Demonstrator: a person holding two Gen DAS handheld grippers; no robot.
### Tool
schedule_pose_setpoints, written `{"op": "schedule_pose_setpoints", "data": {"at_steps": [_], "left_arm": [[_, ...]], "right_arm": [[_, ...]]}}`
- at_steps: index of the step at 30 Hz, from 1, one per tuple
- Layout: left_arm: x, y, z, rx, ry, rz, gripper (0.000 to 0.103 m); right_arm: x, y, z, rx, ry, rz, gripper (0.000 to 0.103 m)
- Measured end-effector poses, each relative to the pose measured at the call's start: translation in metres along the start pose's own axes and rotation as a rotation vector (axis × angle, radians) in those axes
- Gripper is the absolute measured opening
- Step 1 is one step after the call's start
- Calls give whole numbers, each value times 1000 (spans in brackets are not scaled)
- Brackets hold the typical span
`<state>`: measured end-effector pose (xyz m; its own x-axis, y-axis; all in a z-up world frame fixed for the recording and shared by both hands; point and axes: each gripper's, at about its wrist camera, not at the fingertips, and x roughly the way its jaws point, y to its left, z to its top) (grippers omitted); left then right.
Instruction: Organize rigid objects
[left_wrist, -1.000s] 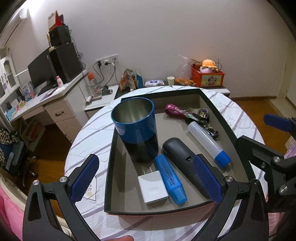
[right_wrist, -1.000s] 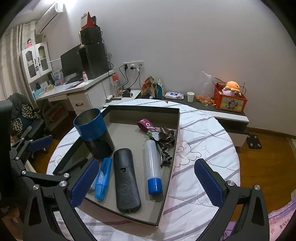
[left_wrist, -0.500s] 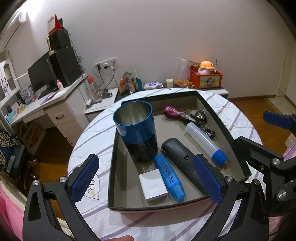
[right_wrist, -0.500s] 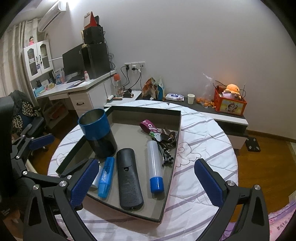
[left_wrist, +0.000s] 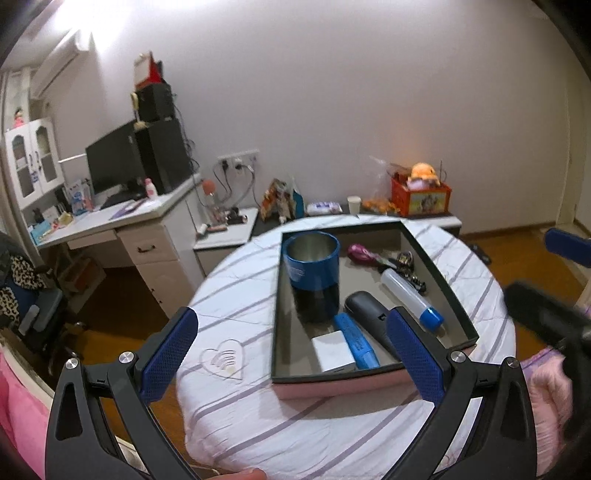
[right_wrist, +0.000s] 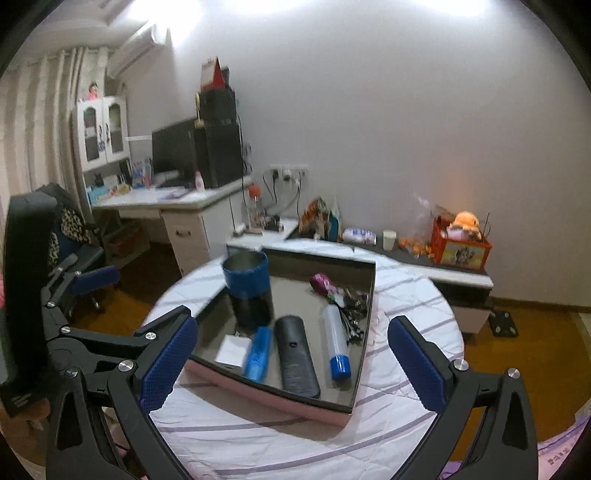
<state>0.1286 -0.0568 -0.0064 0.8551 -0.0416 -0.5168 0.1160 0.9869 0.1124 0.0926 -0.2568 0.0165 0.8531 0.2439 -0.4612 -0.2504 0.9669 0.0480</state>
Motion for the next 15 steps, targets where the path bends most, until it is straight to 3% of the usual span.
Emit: {"op": "schedule_pose_setpoints", "data": {"at_steps": [7,10,15], "left_arm": [[-48,21,-10,-50,-84,-3,103],[-67,23,-15,-56,-122,-20,103],[-91,25,-24,-52,-160,-35,103]], "right_arm": [[-50,19,-4,-23,-170,-116,103],[-55,25,-7,-26,-181,-164,103],[-58,36,-16,-13,-178,-166,103]]}}
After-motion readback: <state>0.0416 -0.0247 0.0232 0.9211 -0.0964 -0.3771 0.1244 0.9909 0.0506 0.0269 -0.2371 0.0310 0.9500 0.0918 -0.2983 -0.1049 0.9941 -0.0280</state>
